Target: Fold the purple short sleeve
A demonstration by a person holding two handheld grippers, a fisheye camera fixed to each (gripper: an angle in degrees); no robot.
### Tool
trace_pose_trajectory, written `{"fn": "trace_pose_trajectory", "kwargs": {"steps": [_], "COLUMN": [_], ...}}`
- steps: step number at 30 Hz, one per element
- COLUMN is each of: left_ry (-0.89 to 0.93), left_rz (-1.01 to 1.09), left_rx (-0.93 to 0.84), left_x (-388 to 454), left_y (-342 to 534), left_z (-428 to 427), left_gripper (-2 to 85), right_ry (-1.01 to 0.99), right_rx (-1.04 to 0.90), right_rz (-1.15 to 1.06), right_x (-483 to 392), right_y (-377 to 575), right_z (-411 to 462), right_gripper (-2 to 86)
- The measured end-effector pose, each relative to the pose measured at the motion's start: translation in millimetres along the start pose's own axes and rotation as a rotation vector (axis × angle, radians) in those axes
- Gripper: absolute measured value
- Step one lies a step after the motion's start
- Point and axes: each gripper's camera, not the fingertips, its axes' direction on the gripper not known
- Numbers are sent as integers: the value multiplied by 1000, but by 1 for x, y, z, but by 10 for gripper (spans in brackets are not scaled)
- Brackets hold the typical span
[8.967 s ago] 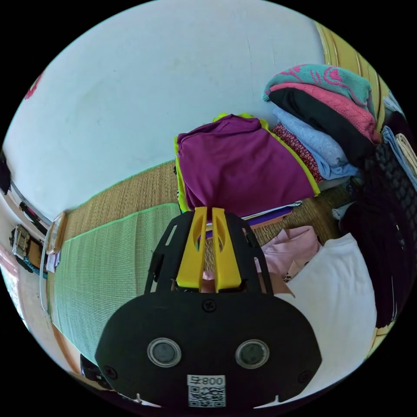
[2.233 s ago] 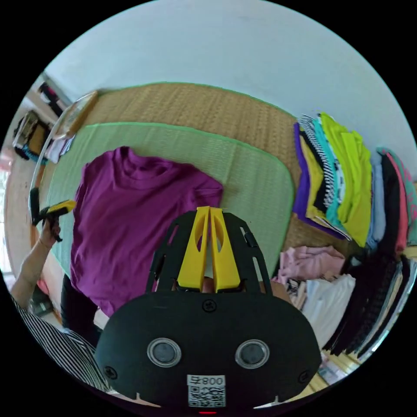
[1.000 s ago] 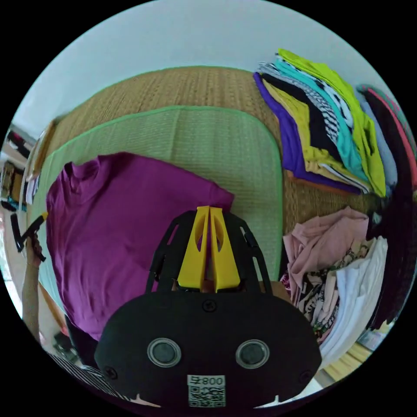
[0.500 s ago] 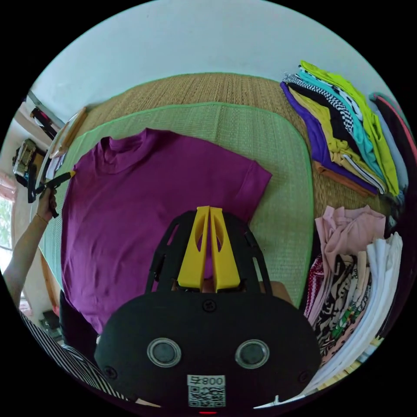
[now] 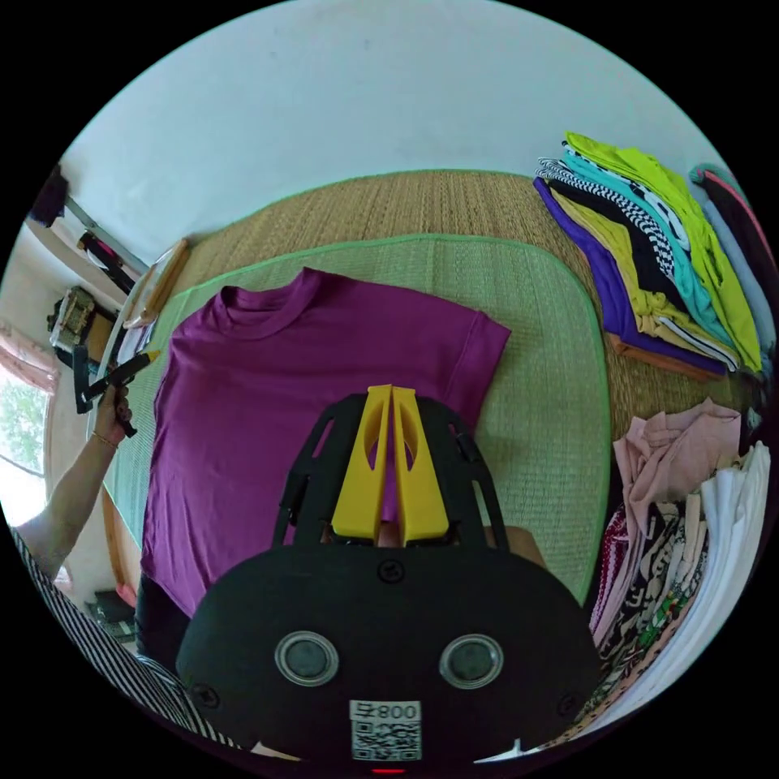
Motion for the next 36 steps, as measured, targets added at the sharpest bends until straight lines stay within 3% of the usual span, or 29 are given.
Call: {"fn": "trace_pose_trajectory", "kwargs": {"steps": [8,14,19,28,33,36], "left_ry": [173,207,212,166,170,128], "left_rz": [-30,-1,-84,-125,-115,-101], "left_rx": [-101,-234,-301,-326,-313,-345], "left_x": [-12,-6,-12,-28,-29,-28], "left_y": [93,186,241,275,283,289], "left_z": [-13,-50,-61,-59,-65,-62], "left_gripper": [40,53,55,57,70,74], "right_ry": [-115,-216,-94,300,143,100], "right_rx": [-90,-224,-424,-609,-481,-418], "right_rz": [-65,-283,-439,-308,-54,-79], "right_x": [-46,-131,-180,-117,-79,-102], "right_y": [69,153,196,246,259,255], "right_z": [-25,-58,-47,-101,-148,-156], "right_gripper": [-4,-4,-4,-4,-1,7]}}
